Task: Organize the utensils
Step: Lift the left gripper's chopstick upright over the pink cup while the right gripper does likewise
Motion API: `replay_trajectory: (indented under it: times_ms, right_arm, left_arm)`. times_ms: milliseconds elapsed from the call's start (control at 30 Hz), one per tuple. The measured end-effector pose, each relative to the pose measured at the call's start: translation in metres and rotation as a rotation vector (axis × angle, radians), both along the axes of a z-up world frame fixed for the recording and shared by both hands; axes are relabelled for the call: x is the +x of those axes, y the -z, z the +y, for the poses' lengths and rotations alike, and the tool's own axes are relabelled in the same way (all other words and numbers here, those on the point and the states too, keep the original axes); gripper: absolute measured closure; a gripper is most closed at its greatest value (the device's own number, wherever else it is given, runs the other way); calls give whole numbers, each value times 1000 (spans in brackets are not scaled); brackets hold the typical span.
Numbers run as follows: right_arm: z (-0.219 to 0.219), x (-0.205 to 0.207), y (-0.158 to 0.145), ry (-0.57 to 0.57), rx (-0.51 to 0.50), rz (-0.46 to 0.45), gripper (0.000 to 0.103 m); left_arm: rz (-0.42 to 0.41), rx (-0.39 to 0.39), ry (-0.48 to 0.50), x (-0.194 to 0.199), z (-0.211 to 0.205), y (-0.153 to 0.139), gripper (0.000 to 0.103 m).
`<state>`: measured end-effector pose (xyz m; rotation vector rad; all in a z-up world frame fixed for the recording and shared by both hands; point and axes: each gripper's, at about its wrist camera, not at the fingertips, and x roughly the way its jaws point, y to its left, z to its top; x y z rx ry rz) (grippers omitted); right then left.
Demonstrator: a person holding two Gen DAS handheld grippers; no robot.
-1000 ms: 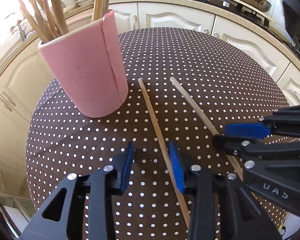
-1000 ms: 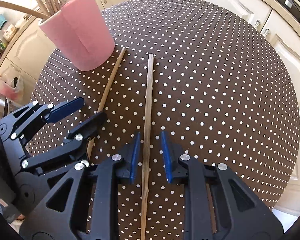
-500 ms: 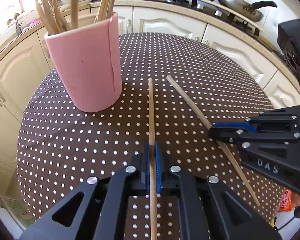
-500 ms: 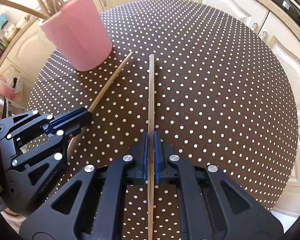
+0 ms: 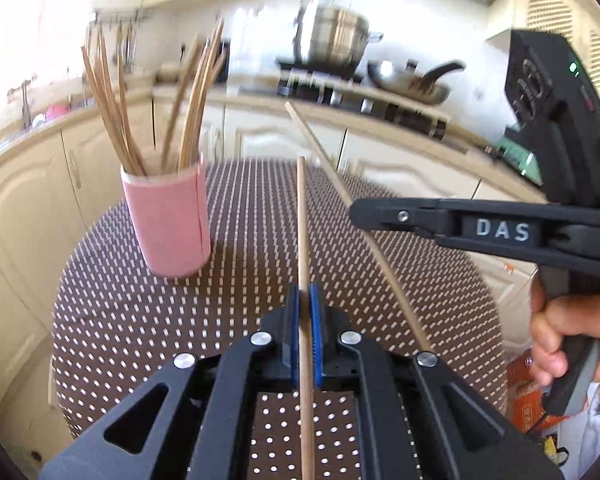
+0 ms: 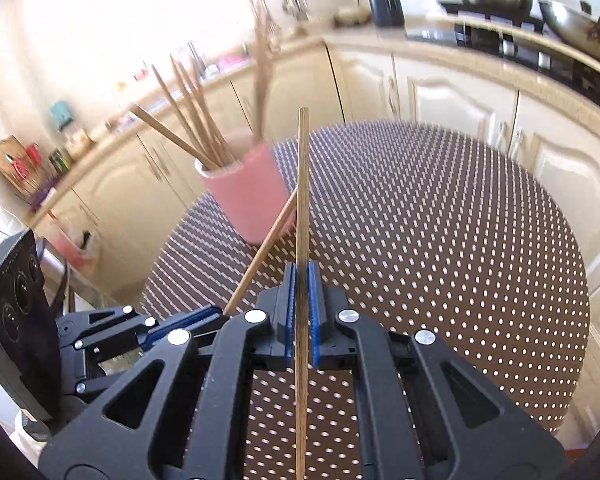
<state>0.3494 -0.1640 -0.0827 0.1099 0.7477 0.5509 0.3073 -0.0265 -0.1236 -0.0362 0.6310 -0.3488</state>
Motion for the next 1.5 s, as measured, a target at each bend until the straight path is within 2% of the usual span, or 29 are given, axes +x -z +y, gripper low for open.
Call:
replay_trajectory:
  times_ms: [167,267,433,567,700,967,1200,1433,1500]
  right_arm:
    - [2,-15,-26,14,91,-114,96]
    - [7,-22,-38,20,136,-173,96]
    - [13,-24,-51,19,197,-256,96]
    - [18,-19,-56,20,222,-313,96]
    - [22,-8,-60,28,257,-362,96]
    - [42,28,-65,22,296,-450,96]
    - [67,62,-66,2,301,-523,96]
    - [79,91,-60,-5,325,-576,96]
    - [82,97,-55,-18,328,-580,96]
  left_arm:
    - [-182,-27,9,-33,4,-34,98]
    - [-321,-68,27,-60,20,-53,98]
    - [-447,-121,-4,-71,31,-77,98]
    - [-511,-179,-34,-72,49,-92,98]
    - [-556,-230,-63,-62,68,-99,98]
    - [-572,-315,-139,-8,104,-102,98]
    - [-582,-348,-192,43,122,-93,98]
    - [-584,-358,-203,90,119,-83,98]
    - [-594,-340,-203,100,116,-79,98]
